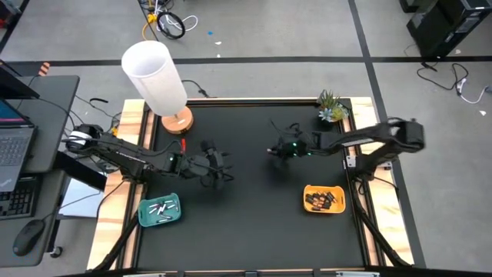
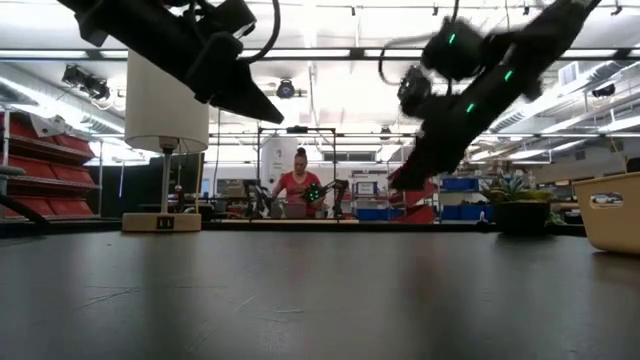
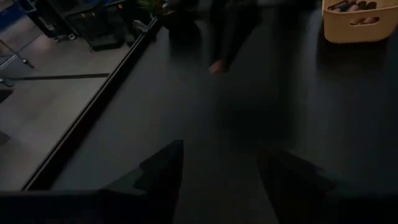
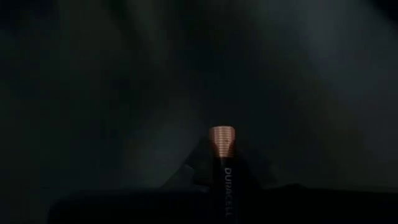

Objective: Sort batteries
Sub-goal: Put the black battery into the yellow bin

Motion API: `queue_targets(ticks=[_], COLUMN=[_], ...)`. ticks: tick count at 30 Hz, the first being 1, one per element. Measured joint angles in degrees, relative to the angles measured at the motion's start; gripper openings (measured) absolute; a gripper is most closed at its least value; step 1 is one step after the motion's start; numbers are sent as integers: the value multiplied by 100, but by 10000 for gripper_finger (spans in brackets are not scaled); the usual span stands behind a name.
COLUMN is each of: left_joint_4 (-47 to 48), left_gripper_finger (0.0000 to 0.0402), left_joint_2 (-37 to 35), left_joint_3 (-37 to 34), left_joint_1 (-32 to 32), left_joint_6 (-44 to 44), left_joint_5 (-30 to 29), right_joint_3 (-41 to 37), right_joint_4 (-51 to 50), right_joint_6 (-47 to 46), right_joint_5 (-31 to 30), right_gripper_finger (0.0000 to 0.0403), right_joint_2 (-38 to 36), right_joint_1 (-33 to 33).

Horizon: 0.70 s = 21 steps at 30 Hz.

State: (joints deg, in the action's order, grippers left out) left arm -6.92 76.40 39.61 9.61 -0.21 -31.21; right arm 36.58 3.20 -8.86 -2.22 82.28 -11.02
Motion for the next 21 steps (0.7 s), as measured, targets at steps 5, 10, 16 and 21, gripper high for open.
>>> queue_targets(ticks=[5,10,16,21], left_joint_4=[-131,-456,-934,-1073], left_gripper_finger=[218,218,218,218], left_joint_2=[-2,0,0,0], left_joint_3=[-155,-249,-247,-244], left_joint_1=[2,-57,-94,-158], left_joint_6=[0,82,449,636], left_joint_5=[-8,-42,-109,-122], right_joint_3=[271,527,802,841], right_joint_4=[-1839,-3201,-4435,-5927], right_joint_6=[-576,-1633,-3154,-4861], right_joint_5=[-421,-1145,-1786,-1780], right_gripper_finger=[26,26,26,26], right_joint_2=[-1356,-2434,-3054,-2976], right_joint_1=[882,2002,3128,3793])
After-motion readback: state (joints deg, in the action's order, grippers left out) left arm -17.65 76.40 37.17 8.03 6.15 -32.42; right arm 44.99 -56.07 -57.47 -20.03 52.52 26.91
